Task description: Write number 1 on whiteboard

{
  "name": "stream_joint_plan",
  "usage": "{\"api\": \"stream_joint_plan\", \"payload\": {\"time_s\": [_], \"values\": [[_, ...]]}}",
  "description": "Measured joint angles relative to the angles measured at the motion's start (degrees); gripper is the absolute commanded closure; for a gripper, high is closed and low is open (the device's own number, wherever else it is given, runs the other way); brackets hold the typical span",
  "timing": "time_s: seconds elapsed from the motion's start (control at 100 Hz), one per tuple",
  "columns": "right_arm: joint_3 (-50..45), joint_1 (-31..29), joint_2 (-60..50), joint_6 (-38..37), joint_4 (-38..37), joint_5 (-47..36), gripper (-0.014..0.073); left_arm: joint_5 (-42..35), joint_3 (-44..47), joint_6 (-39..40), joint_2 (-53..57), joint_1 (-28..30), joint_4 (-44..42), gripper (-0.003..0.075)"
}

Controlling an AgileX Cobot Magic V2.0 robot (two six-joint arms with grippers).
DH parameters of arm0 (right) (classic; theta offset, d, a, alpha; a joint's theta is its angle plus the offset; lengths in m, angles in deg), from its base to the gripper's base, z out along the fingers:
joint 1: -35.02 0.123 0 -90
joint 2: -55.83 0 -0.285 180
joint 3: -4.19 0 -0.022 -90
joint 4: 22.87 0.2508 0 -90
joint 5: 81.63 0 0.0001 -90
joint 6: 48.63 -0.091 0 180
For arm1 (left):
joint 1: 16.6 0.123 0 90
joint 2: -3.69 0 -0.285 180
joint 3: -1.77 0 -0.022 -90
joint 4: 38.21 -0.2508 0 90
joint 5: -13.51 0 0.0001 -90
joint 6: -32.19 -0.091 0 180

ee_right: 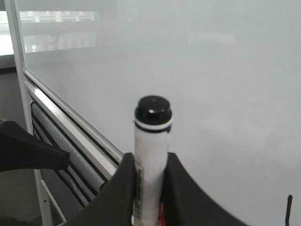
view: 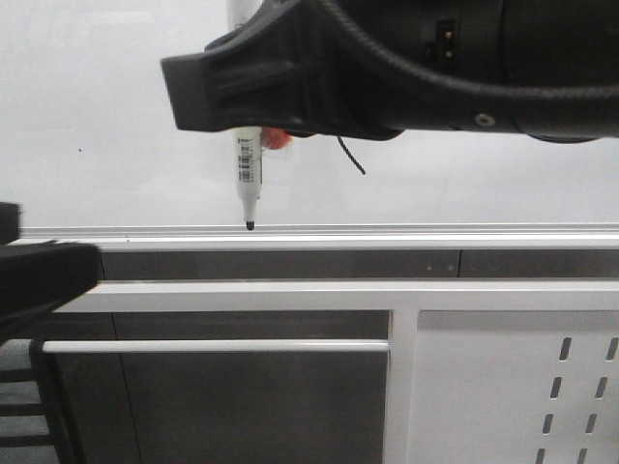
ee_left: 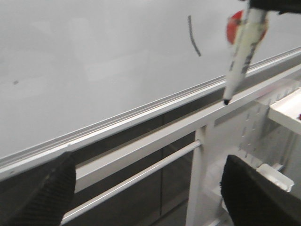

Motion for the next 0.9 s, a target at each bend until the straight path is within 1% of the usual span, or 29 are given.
{"api": "stream_joint_plan", "payload": {"time_s": [0.09, 0.36, 0.51, 0.82, 0.9], "values": [[0.00, 0.00, 0.00, 1.23, 0.31, -1.06, 0.0673, -0.04, -0.01, -0.37, 0.64, 0.00, 2.68, 0.0154], [0.00, 0.00, 0.00, 5.05, 0.59, -2.63, 0.0673, -0.13, -0.01, -2.74, 0.67, 0.00, 3.52, 0.0154], [0.00, 0.00, 0.00, 5.51, 1.01, -2.99, 0.0673, -0.13, -0.01, -2.85, 0.67, 0.00, 5.33, 0.0154], [0.00, -0.03, 0.00, 5.57, 1.14, -3.11, 0.0673, -0.13, -0.01, -2.85, 0.67, 0.00, 5.48, 0.0156], [0.00, -0.03, 0.00, 5.68, 1.14, -3.35, 0.0673, -0.13, -0.01, -2.85, 0.67, 0.00, 5.48, 0.0171]]}}
